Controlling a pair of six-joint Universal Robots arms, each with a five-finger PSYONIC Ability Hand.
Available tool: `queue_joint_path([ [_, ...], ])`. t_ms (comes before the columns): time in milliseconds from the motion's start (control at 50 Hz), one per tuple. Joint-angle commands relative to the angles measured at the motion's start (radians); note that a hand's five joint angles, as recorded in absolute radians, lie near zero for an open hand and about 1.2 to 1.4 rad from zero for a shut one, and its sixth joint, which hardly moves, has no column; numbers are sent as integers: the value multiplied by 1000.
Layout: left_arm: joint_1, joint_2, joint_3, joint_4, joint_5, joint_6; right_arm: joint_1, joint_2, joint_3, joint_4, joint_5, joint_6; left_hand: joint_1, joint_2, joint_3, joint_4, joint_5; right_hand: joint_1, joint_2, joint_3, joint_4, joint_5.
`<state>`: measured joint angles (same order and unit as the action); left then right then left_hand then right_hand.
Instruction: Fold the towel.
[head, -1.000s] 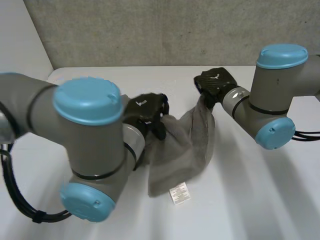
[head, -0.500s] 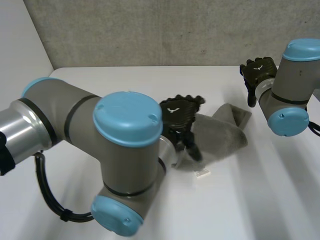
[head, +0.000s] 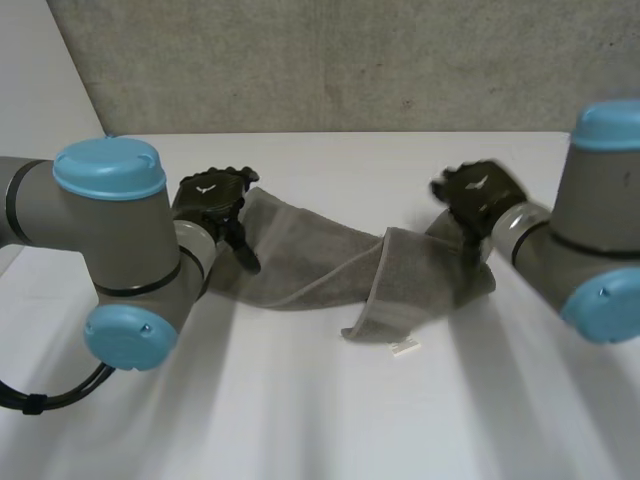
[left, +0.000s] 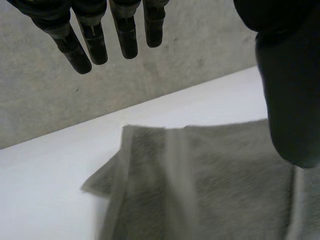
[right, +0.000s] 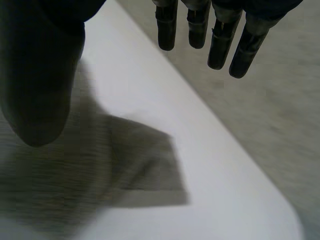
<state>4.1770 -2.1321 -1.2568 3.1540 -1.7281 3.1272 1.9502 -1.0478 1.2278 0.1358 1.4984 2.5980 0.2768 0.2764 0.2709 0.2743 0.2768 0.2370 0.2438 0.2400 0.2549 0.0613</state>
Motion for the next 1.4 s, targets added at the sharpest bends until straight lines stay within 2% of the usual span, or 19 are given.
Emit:
queue_joint_path([
  [20,43,-66,20,21,64,105,99,-8,123,-4,-89,7,19,19,25,21,-156,9,2,6,-9,10],
  [200,43,-153,82,26,146,157,185,14,173,-53,-174,4,98,99,104,101,-76,98,91,95,80,99],
  [280,43,-172,93,23,189,155,196,52,170,-88,-178,-2,107,107,113,109,-68,124,117,121,106,125],
  [360,40,-198,108,24,234,154,204,98,154,-122,-173,-10,110,110,116,112,-65,305,299,302,287,307],
  [660,26,-256,155,-2,239,148,200,129,164,-122,-126,-15,169,169,175,171,-6,705,698,702,687,706],
  [760,14,-267,154,-11,239,146,190,98,190,-124,-110,-29,169,169,175,171,-6,937,930,934,919,938],
  [800,-1,-269,151,-20,239,145,185,63,214,-122,-104,-44,169,169,175,171,-6,1115,1108,1112,1097,1116],
  [840,-8,-269,149,-25,239,142,185,45,231,-124,-101,-51,169,169,175,171,-6,1159,1152,1156,1141,1160],
  [980,-26,-256,142,-57,239,129,171,-41,299,-128,-101,-67,169,169,175,171,-6,1159,1152,1156,1141,1160],
  [1120,-25,-218,106,-88,240,125,58,-129,377,-142,-104,-81,169,169,175,171,-6,1159,1152,1156,1141,1160],
  [1400,-26,-244,99,-42,232,132,-17,-136,423,-159,-119,-81,251,251,257,253,76,1159,1152,1156,1141,1160],
])
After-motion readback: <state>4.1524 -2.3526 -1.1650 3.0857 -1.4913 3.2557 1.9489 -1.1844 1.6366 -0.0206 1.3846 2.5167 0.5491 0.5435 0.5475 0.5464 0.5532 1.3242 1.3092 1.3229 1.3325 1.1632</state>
